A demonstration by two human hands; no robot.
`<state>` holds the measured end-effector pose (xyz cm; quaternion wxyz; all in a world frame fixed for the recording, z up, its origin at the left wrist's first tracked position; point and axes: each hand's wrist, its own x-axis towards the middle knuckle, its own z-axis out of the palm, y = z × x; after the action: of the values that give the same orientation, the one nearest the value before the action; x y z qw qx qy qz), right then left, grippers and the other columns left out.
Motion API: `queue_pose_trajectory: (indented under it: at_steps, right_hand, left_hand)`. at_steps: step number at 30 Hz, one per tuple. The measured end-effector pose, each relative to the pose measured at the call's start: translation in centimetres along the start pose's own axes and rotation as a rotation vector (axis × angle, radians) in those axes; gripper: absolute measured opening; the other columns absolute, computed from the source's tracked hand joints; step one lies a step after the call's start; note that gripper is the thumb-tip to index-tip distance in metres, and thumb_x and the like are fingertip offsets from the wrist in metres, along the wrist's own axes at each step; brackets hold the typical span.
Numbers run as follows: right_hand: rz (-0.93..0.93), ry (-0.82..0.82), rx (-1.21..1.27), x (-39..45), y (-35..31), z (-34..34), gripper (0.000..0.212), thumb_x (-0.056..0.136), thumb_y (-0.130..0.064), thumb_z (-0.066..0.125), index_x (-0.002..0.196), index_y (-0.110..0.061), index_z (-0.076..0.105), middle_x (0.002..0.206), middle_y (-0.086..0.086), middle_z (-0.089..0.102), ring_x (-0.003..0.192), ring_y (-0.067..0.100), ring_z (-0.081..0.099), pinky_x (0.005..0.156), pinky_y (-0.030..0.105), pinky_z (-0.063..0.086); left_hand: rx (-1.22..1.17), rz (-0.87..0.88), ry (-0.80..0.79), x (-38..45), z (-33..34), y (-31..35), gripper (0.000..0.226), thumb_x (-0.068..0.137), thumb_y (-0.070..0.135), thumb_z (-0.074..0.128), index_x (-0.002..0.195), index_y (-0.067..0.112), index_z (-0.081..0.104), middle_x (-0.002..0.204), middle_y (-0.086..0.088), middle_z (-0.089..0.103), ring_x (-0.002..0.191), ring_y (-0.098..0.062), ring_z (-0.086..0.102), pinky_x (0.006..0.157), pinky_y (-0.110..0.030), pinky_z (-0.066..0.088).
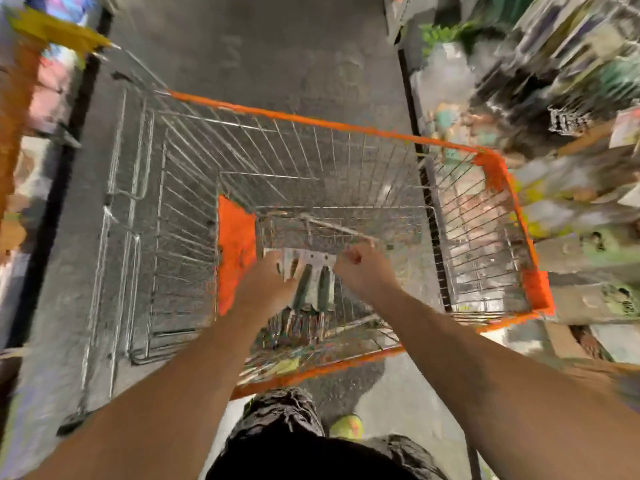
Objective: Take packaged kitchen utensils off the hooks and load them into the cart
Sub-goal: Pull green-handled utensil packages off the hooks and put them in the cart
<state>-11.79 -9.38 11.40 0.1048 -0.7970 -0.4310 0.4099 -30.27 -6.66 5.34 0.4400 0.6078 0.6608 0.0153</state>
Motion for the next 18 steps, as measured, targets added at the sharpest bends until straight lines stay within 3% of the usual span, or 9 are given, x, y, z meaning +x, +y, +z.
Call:
queue_pose_trajectory:
  at_steps: [3, 6, 7, 8, 9, 11, 14, 16, 18]
  right_hand:
    - [0.084, -0.035, -0.042, 2.6, 1.1, 3.4, 0.037, 0.093, -0.022, 0.063, 0.068, -0.027, 0.035, 0.067, -0.006, 0.042, 0.061, 0.018, 0.042, 0.048, 0.025, 0.029]
    - [0.155, -0.097, -0.064, 4.8, 2.9, 6.8, 0.026, 0.091, -0.022, 0.065, 0.076, -0.025, 0.044, 0.068, -0.005, 0.044, 0.062, 0.018, 0.044, 0.045, 0.026, 0.03]
    - [0.168, -0.128, -0.062, 5.3, 3.3, 7.8, 0.017, 0.091, -0.021, 0.065, 0.086, -0.021, 0.049, 0.071, -0.005, 0.048, 0.066, 0.02, 0.049, 0.047, 0.026, 0.033]
    - [0.191, -0.154, -0.06, 6.2, 4.1, 9.0, 0.016, 0.091, -0.022, 0.066, 0.098, -0.017, 0.053, 0.077, -0.003, 0.053, 0.072, 0.023, 0.055, 0.049, 0.027, 0.037]
    - [0.209, -0.182, -0.065, 6.8, 4.8, 10.0, 0.024, 0.091, -0.024, 0.067, 0.109, -0.014, 0.054, 0.085, 0.001, 0.061, 0.08, 0.026, 0.061, 0.055, 0.027, 0.044]
    - [0.272, -0.227, -0.076, 8.2, 5.9, 11.7, 0.042, 0.09, -0.025, 0.071, 0.125, -0.01, 0.054, 0.108, 0.009, 0.067, 0.094, 0.029, 0.066, 0.068, 0.034, 0.053]
    - [0.372, -0.255, -0.047, 10.4, 7.1, 13.9, 0.047, 0.089, -0.023, 0.076, 0.125, -0.005, 0.053, 0.108, 0.013, 0.068, 0.09, 0.026, 0.069, 0.077, 0.043, 0.062]
    - [0.396, -0.244, -0.052, 11.7, 7.9, 15.2, 0.042, 0.089, -0.023, 0.077, 0.12, -0.007, 0.054, 0.103, 0.01, 0.066, 0.086, 0.021, 0.069, 0.071, 0.038, 0.063]
    - [0.427, -0.184, -0.027, 12.7, 8.5, 16.5, 0.053, 0.085, -0.027, 0.08, 0.126, -0.01, 0.05, 0.112, 0.009, 0.062, 0.093, 0.021, 0.065, 0.073, 0.033, 0.06]
  left_hand:
    - [-0.044, -0.086, -0.082, 2.6, 2.1, -2.5, 0.063, 0.102, 0.027, 0.064, 0.157, 0.009, 0.04, 0.125, -0.015, 0.066, 0.092, -0.024, 0.064, 0.072, -0.031, 0.047]
    - [-0.141, -0.193, -0.164, 4.8, 4.8, -4.7, 0.063, 0.101, 0.016, 0.066, 0.158, 0.009, 0.039, 0.091, -0.004, 0.064, 0.069, -0.014, 0.062, 0.06, -0.027, 0.047]
    - [-0.168, -0.235, -0.178, 5.4, 5.8, -5.5, 0.061, 0.101, 0.016, 0.066, 0.156, 0.01, 0.04, 0.1, -0.009, 0.067, 0.079, -0.019, 0.069, 0.07, -0.03, 0.053]
    - [-0.181, -0.262, -0.174, 5.8, 6.7, -6.1, 0.06, 0.1, 0.017, 0.066, 0.155, 0.01, 0.042, 0.122, -0.014, 0.066, 0.102, -0.026, 0.071, 0.085, -0.036, 0.055]
    - [-0.168, -0.279, -0.172, 6.3, 7.5, -6.6, 0.06, 0.099, 0.017, 0.066, 0.154, 0.009, 0.043, 0.14, -0.015, 0.059, 0.122, -0.03, 0.064, 0.098, -0.039, 0.051]
    - [-0.144, -0.306, -0.185, 7.0, 9.2, -7.9, 0.059, 0.099, 0.019, 0.066, 0.152, 0.007, 0.043, 0.15, -0.016, 0.052, 0.134, -0.034, 0.055, 0.105, -0.04, 0.046]
    - [-0.166, -0.346, -0.138, 8.1, 11.4, -9.5, 0.057, 0.095, 0.012, 0.069, 0.148, 0.006, 0.047, 0.131, -0.02, 0.06, 0.112, -0.035, 0.063, 0.095, -0.045, 0.054]
    - [-0.212, -0.362, -0.11, 8.6, 13.0, -9.8, 0.066, 0.091, 0.001, 0.069, 0.152, 0.008, 0.043, 0.124, -0.017, 0.061, 0.095, -0.028, 0.065, 0.076, -0.044, 0.06]
    - [-0.231, -0.351, -0.063, 9.0, 14.5, -9.8, 0.06, 0.09, 0.0, 0.069, 0.146, 0.009, 0.049, 0.119, -0.007, 0.063, 0.093, -0.022, 0.066, 0.071, -0.037, 0.058]
